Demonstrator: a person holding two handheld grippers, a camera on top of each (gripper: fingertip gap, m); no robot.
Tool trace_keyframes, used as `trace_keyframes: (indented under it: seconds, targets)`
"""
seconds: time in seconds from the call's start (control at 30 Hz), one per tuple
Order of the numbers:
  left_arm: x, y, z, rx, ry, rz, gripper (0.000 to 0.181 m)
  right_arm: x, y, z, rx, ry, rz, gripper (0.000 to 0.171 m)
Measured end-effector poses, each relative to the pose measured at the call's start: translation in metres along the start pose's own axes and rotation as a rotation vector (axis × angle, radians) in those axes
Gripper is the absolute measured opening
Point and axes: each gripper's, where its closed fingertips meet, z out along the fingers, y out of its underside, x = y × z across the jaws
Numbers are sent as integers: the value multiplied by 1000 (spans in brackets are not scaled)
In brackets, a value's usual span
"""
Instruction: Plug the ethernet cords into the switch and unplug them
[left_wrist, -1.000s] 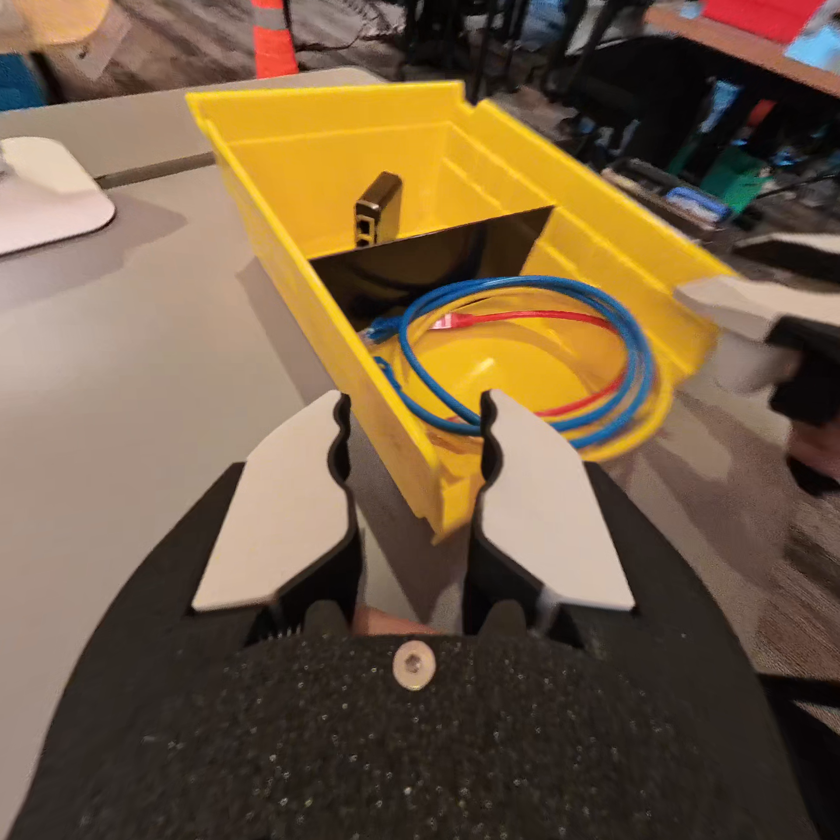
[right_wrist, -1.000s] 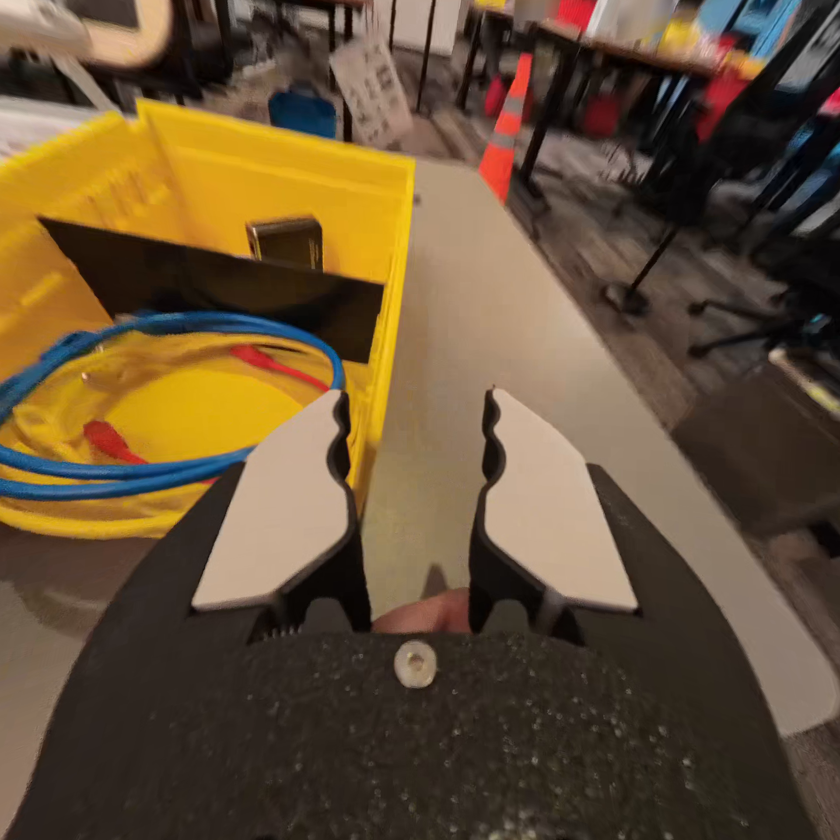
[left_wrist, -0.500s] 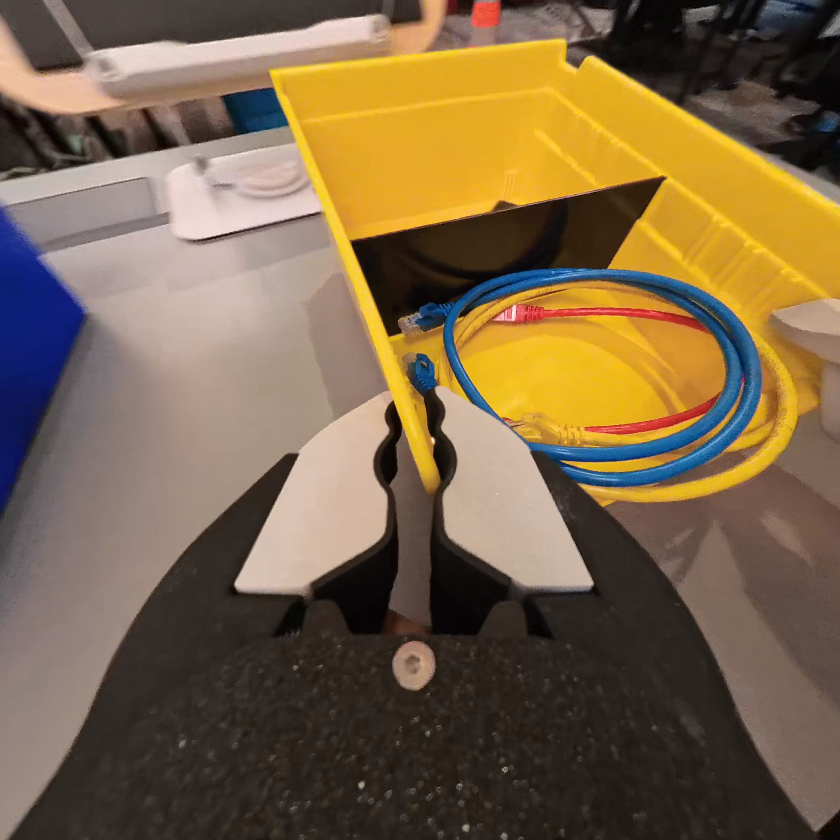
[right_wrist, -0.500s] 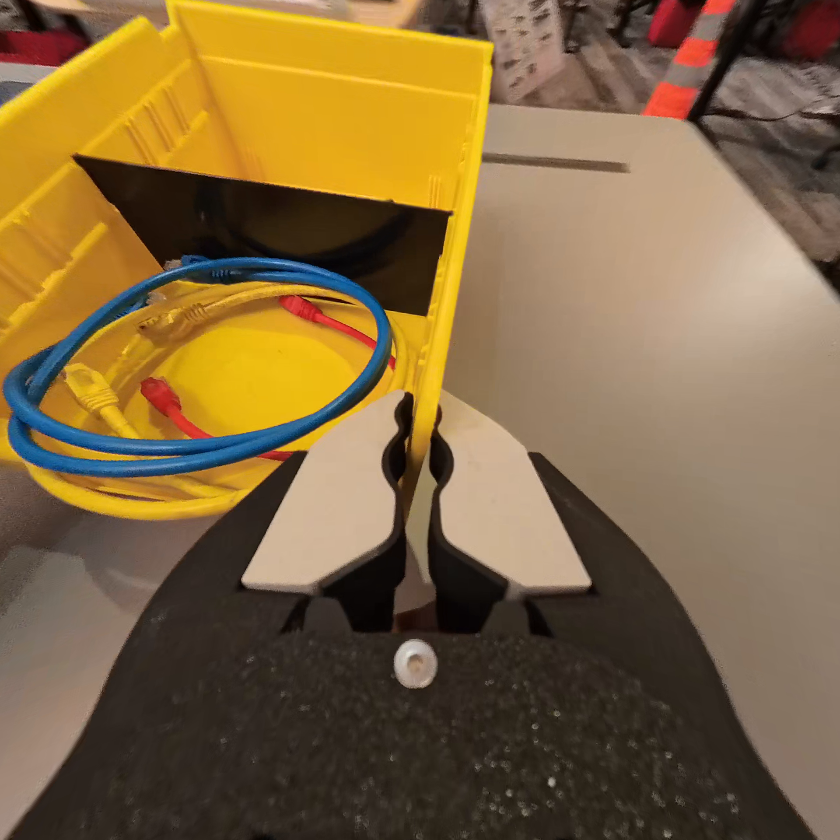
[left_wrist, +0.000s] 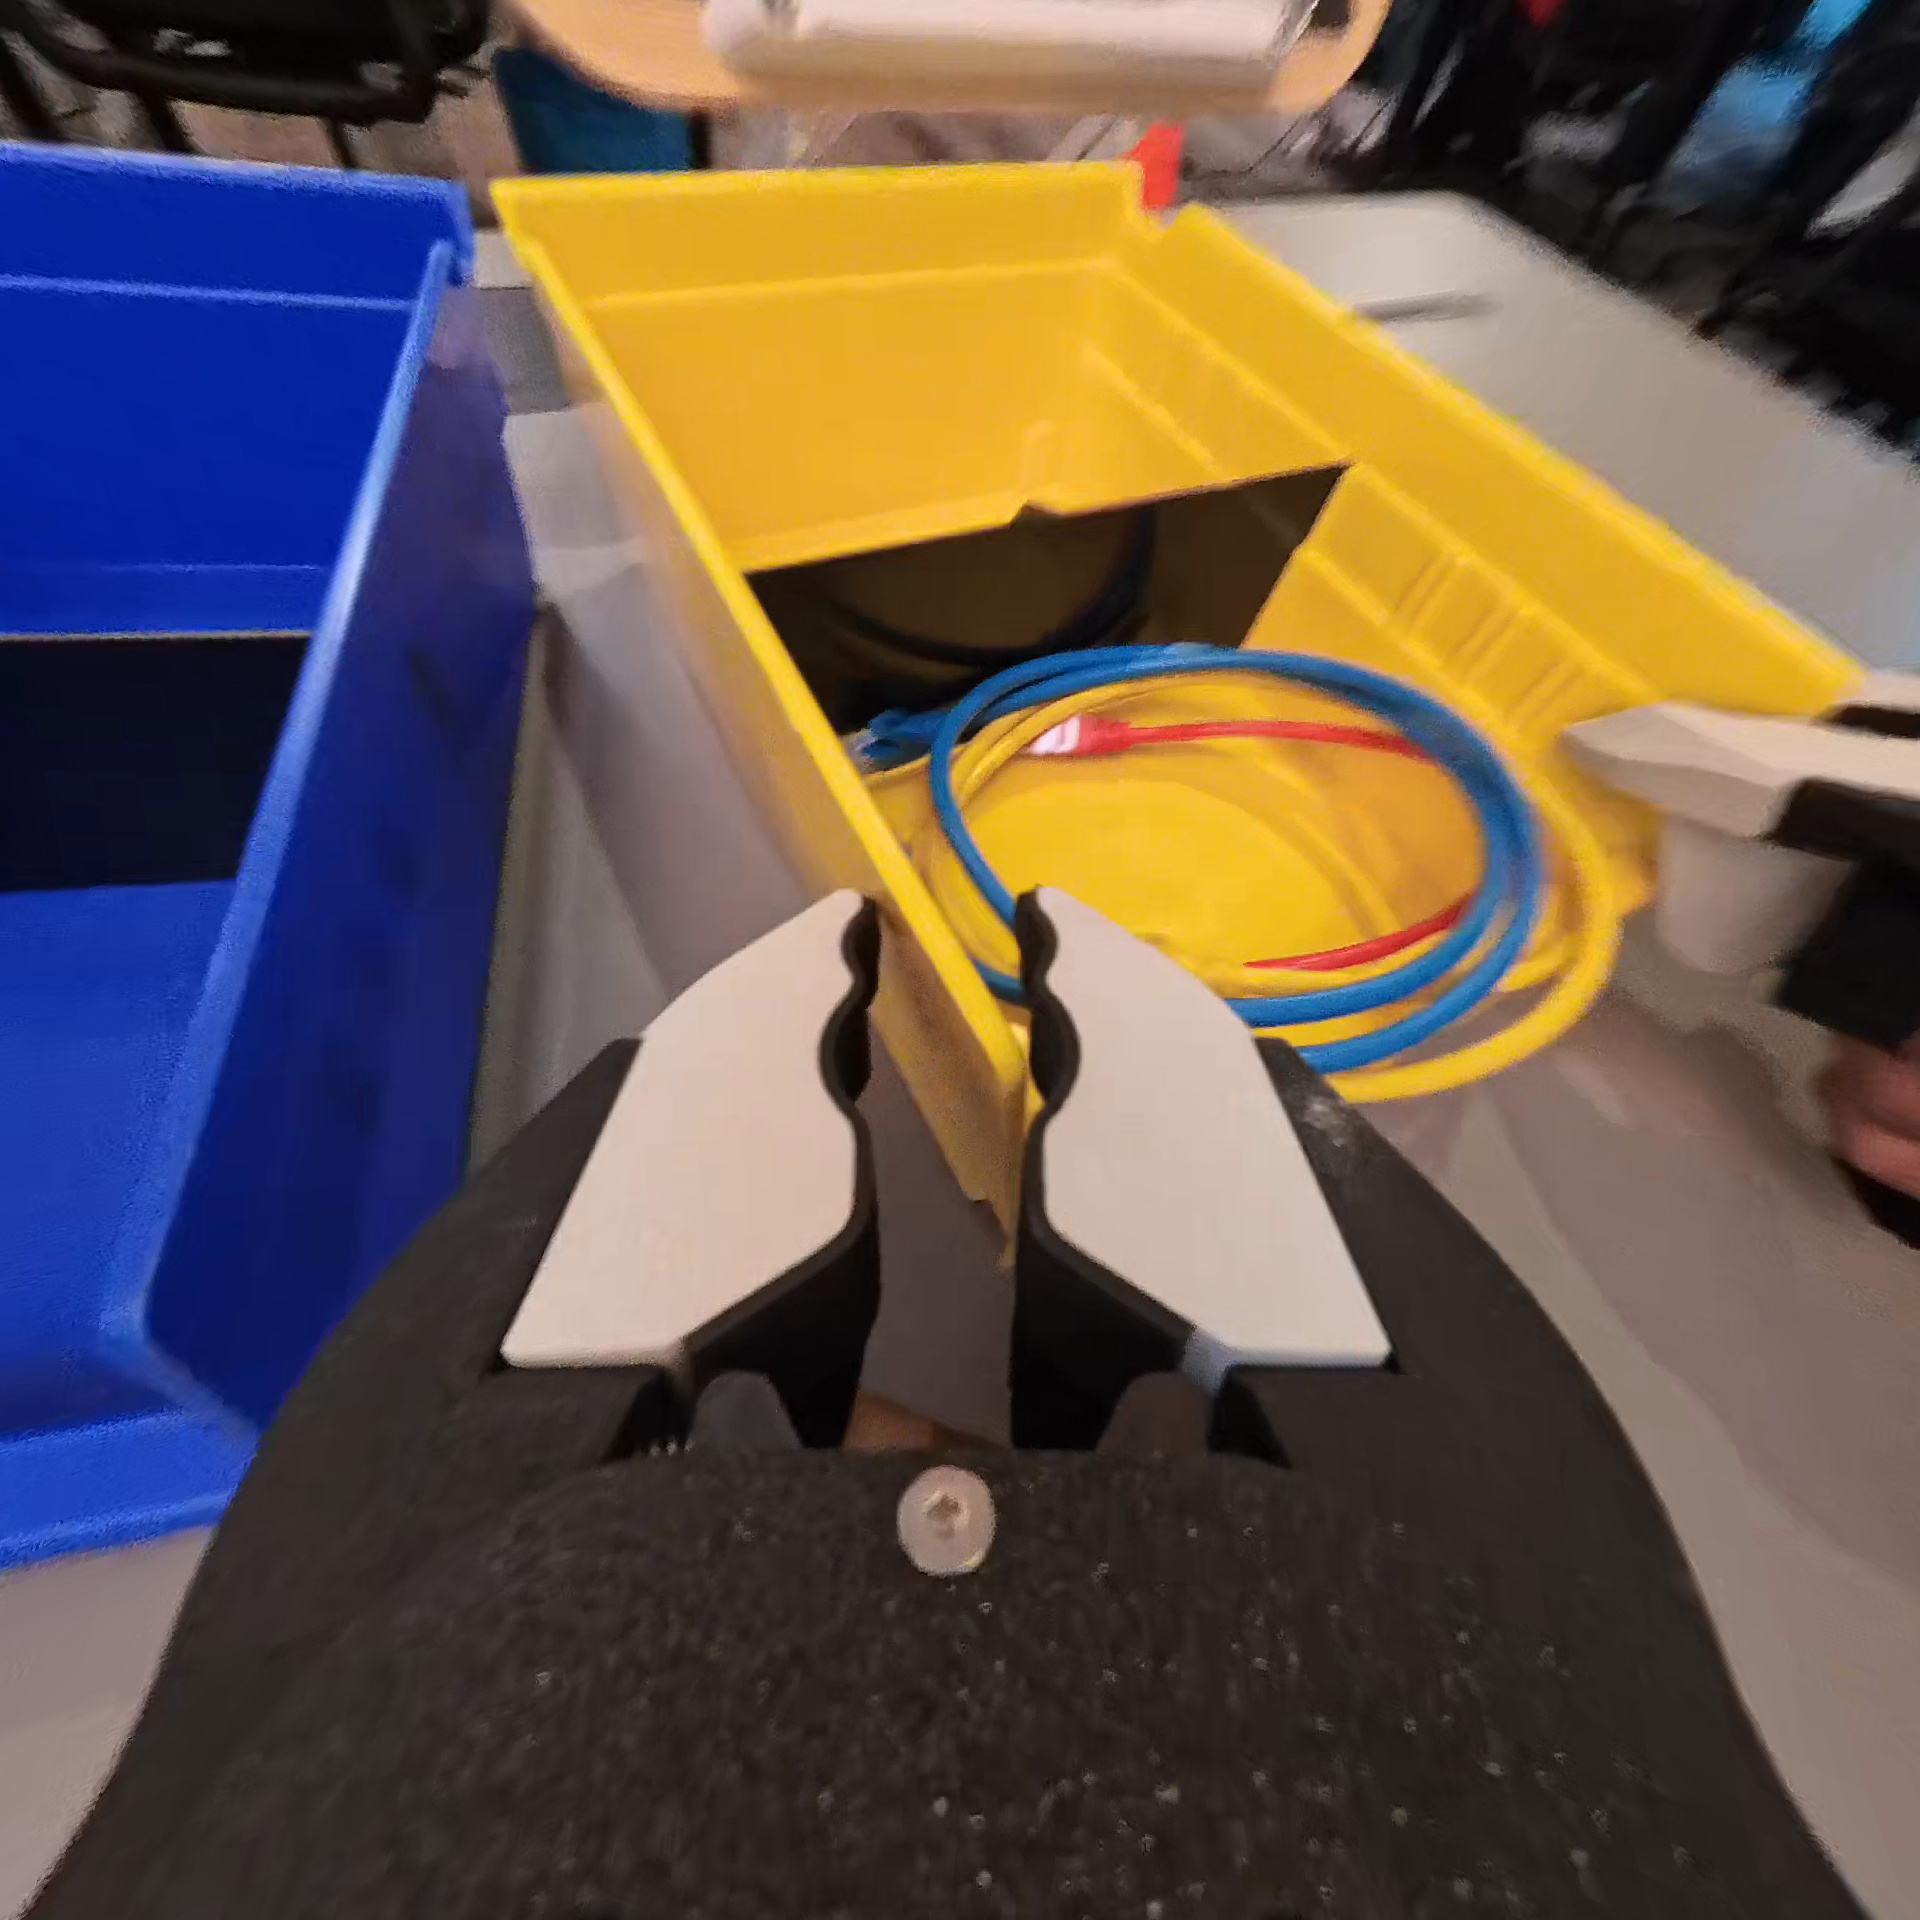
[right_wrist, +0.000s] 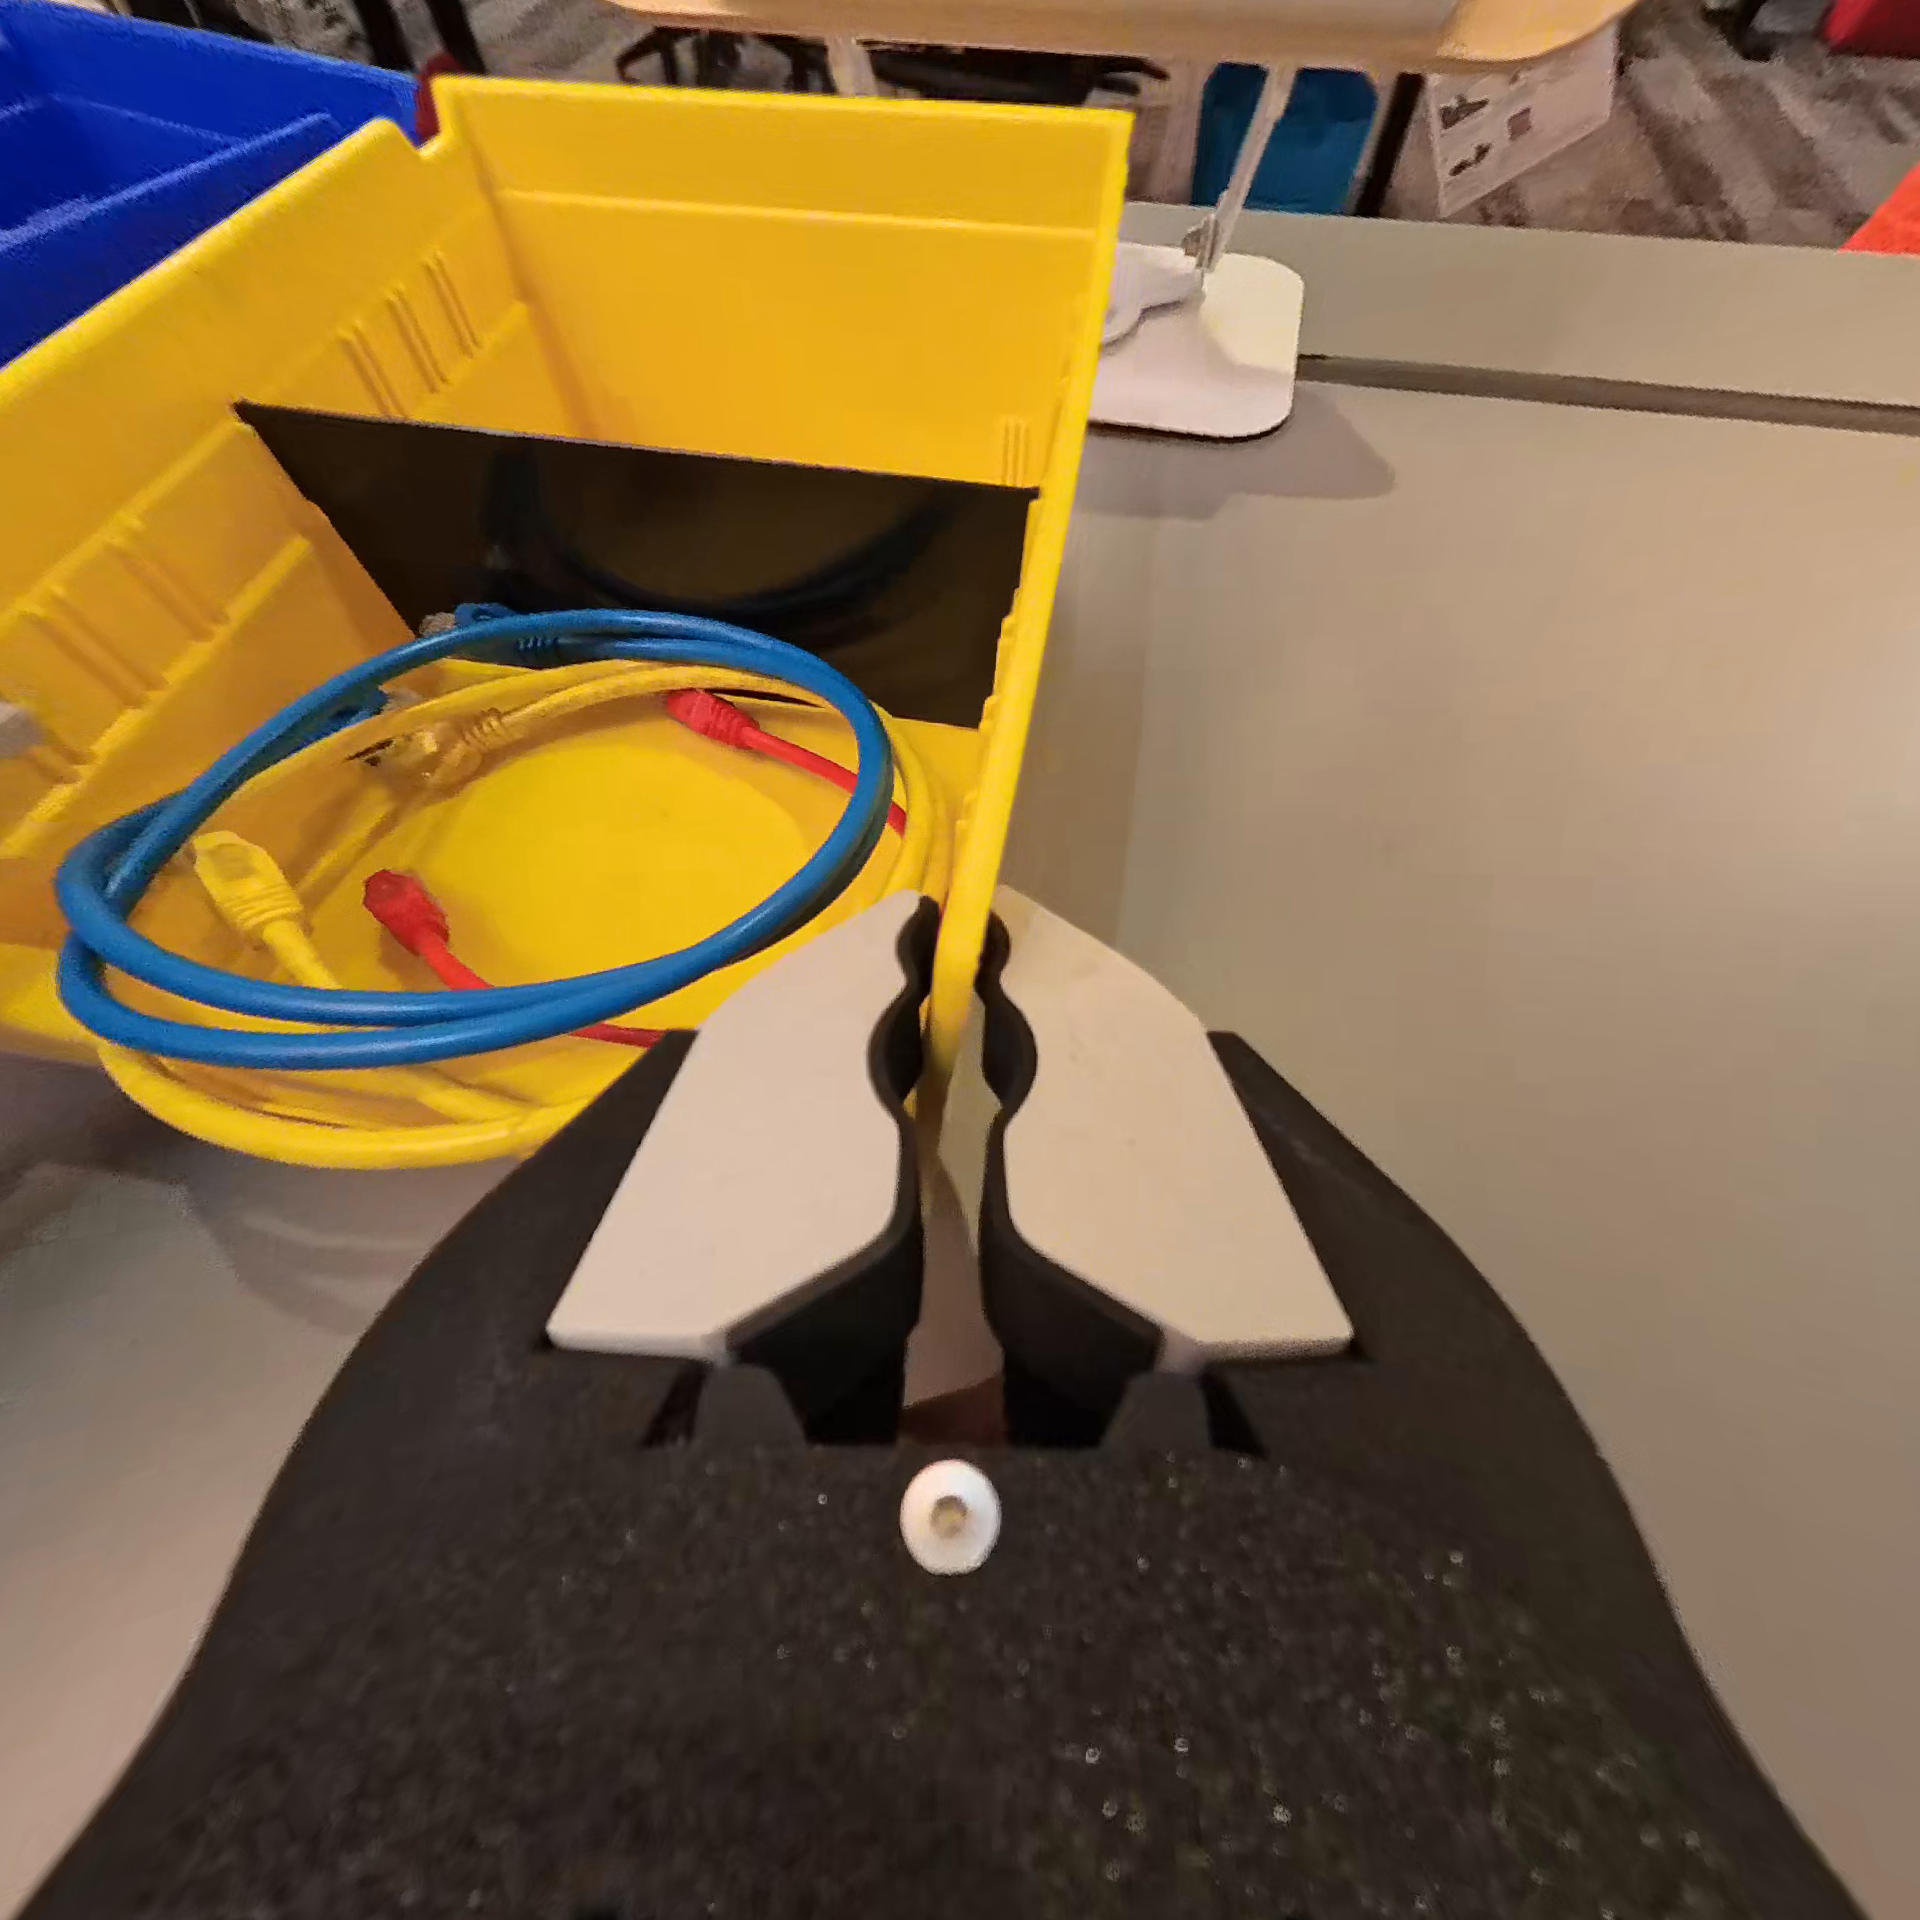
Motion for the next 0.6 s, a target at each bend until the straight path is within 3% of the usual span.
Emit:
trace_keyframes:
  seconds: [0.1,0.17,0.27,0.37,0.47,0.6]
  targets:
    - [6,-25,-40,134,84,-88,47,3,-2,-19,5,-61,-51,20]
    - [-9,-37,-77,188,88,-107,48,3,-2,-37,16,-114,-42,23]
    - [-79,-23,-130,156,-88,-75,46,-14,0,-67,65,-261,-12,23]
    - [-180,17,-163,-3,-298,-133,51,-48,14,-94,68,-442,-27,18]
    - [-252,27,-169,-99,-385,-156,60,-84,30,-108,59,-578,-91,12]
    - [-277,7,-126,-112,-245,-76,57,-143,54,-122,-39,-763,-223,22]
